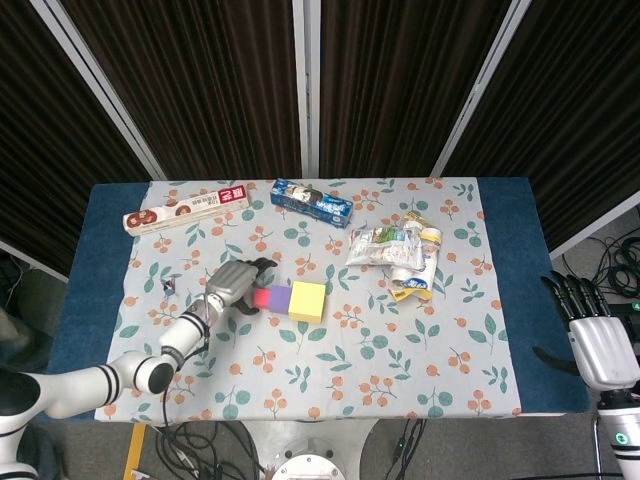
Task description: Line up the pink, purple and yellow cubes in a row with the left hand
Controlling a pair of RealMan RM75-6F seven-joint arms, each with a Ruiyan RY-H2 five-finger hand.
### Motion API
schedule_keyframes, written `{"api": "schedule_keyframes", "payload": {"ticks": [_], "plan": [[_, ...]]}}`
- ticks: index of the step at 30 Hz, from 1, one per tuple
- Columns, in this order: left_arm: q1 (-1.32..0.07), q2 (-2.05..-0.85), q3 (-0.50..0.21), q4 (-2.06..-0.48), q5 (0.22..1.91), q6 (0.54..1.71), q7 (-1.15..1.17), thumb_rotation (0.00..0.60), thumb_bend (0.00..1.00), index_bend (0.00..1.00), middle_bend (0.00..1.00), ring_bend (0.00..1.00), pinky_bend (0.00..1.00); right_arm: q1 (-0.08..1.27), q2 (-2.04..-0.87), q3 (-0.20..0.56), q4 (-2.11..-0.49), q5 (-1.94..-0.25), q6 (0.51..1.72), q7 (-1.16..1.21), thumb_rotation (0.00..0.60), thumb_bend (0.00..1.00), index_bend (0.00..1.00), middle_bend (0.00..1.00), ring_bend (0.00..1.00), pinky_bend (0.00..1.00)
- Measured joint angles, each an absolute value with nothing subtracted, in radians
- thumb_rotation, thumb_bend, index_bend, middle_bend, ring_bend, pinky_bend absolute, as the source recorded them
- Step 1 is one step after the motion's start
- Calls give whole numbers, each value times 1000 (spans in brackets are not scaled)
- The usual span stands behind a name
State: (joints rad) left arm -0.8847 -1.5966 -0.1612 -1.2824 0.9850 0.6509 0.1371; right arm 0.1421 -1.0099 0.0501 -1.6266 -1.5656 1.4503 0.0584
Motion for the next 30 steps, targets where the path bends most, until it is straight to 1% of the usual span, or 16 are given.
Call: {"api": "schedule_keyframes", "payload": {"ticks": [3,6,8,12,16,19,25,30], "plan": [[-863,-1559,-165,-1319,997,698,129,600,246,157,208,227,235,146,-1008,54,-1626,-1558,1443,62,600,26,0,43,0,0],[-829,-1524,-168,-1345,1012,770,122,600,245,157,208,226,234,148,-1008,54,-1621,-1555,1437,77,600,26,0,42,0,0],[-799,-1503,-170,-1356,1023,841,124,600,241,159,208,226,226,150,-1008,52,-1615,-1555,1429,93,600,28,0,42,0,0],[-727,-1463,-172,-1362,1041,1009,145,600,227,160,208,226,210,165,-1015,48,-1588,-1577,1414,150,600,71,0,52,0,0],[-615,-1408,-161,-1366,1059,1190,177,600,215,160,208,221,194,180,-1036,48,-1547,-1609,1417,179,600,82,0,61,0,0],[-524,-1360,-137,-1378,1075,1287,195,600,207,160,208,216,191,177,-1053,46,-1533,-1621,1440,177,600,82,0,67,0,0],[-374,-1281,-70,-1458,1125,1419,211,600,202,160,208,214,191,151,-1085,47,-1529,-1581,1460,122,600,82,0,58,0,0],[-299,-1231,-33,-1556,1151,1469,230,600,193,160,208,201,191,120,-1098,46,-1540,-1548,1480,93,600,81,0,55,0,0]]}}
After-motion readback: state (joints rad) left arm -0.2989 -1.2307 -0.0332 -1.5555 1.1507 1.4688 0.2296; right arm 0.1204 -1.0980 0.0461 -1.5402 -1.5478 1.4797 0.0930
